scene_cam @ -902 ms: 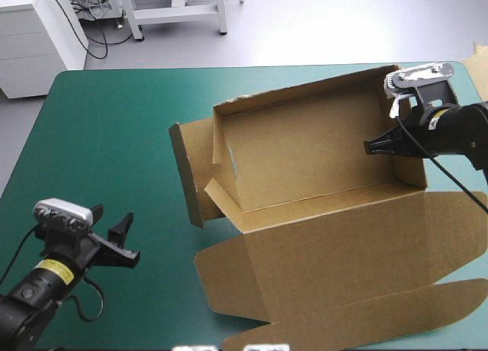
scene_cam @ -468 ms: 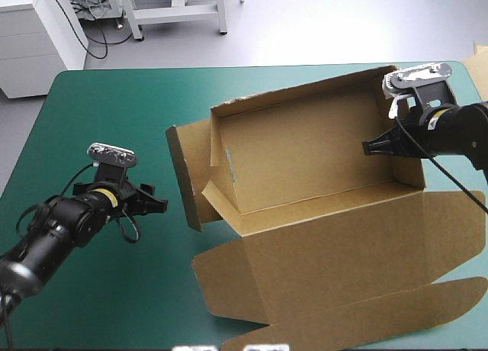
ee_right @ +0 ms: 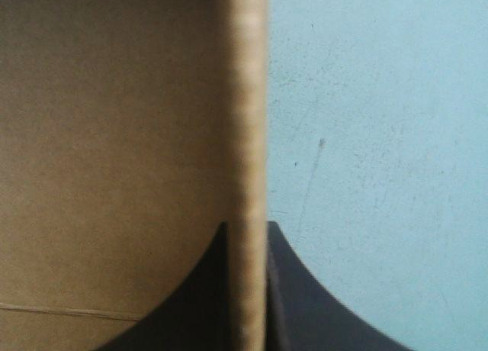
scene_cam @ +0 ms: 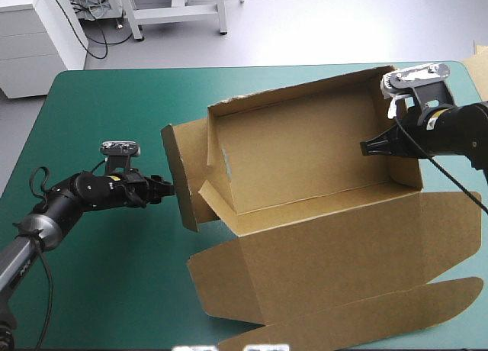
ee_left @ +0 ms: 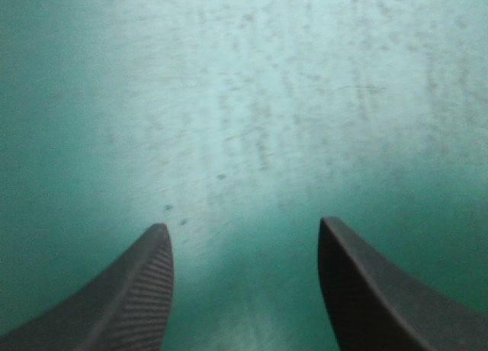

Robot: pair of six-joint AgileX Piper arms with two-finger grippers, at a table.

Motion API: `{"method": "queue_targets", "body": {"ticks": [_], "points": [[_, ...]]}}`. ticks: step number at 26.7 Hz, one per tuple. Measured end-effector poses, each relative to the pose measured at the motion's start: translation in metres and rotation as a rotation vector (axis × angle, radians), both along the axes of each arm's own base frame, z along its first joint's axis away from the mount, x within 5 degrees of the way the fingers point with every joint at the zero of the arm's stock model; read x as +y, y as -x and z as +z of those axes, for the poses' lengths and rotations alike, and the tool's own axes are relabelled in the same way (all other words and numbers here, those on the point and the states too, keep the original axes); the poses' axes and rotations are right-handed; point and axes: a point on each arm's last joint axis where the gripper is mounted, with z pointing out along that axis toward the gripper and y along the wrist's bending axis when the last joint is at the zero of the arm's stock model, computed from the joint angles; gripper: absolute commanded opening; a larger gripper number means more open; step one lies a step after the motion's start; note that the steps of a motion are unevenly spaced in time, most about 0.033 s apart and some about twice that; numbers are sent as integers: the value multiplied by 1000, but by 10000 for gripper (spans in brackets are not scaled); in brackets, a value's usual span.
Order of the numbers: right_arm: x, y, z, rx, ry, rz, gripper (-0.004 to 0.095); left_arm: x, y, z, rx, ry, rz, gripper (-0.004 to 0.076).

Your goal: Fold the box

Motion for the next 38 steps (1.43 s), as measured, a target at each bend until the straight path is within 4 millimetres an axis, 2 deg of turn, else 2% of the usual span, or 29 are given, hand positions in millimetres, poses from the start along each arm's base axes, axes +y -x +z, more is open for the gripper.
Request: {"method": "queue_targets", "body": {"ticks": [6, 11, 14, 29, 38], "points": [[0, 0, 0, 0, 1, 1, -18, -19, -13, -7, -40, 209, -98, 403], [-1, -1, -1, 2, 10, -2, -18, -35, -8, 5, -60, 370, -242, 403], [1, -9, -7, 26, 17, -3, -18, -41, -5, 12, -58, 450, -304, 403], [11, -58, -50, 182, 47, -1, -18, -51, 18, 55, -200, 647, -452, 403], [13, -65, -55, 180, 44, 11, -17, -53, 20, 63, -229, 727, -467, 403]]}}
